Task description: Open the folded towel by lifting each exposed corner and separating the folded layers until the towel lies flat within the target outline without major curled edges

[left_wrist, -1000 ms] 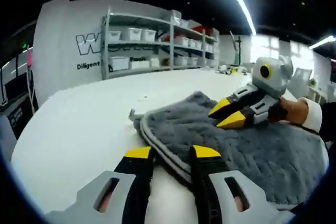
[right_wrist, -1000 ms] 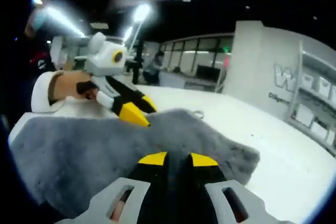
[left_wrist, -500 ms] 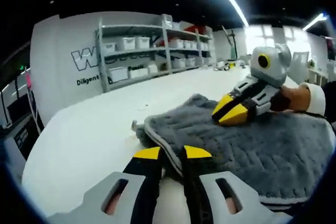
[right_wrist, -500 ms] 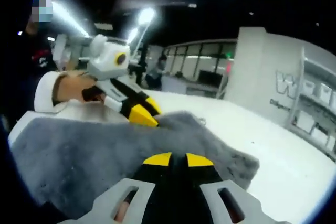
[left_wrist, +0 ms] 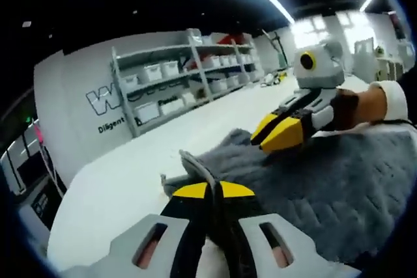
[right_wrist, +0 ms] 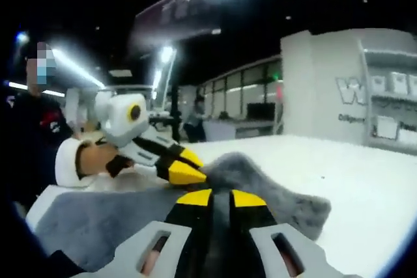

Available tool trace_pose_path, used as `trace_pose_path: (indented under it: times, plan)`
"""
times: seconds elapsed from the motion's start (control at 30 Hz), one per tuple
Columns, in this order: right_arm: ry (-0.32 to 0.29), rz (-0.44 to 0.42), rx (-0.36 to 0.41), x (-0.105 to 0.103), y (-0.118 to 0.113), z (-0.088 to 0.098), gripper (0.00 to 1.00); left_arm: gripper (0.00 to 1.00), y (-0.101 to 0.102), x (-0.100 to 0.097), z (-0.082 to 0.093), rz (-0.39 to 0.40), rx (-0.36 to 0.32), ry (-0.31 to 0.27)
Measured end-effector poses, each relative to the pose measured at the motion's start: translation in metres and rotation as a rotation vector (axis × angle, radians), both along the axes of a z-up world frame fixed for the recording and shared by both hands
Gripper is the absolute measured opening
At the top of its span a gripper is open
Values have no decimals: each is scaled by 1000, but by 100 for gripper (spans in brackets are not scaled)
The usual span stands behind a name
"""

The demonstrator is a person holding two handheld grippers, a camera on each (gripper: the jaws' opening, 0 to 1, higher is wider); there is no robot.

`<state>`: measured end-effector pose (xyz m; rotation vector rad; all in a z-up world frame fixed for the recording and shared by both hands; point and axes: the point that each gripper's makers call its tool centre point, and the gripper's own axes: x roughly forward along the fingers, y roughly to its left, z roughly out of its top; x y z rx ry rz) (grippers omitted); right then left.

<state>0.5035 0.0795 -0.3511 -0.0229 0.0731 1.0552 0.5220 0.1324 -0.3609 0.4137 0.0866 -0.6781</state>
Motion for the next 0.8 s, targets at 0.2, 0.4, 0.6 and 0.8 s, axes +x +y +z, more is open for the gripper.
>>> trace_pose_path:
  times: [0.2, 0.4, 0.6, 0.8]
  plan:
    - [53, -10, 64, 1, -3, 6, 10, 5, -15, -7, 1, -36, 36, -40]
    - [72, -12, 54, 0, -1, 2, 13, 5, -26, -12, -1, -56, 91, -72]
    - [55, -15, 46, -2, 1, 3, 13, 5, -35, -17, -5, -80, 119, -86]
    - [74, -17, 57, -1, 3, 2, 13, 5, -41, -21, -5, -96, 136, -96]
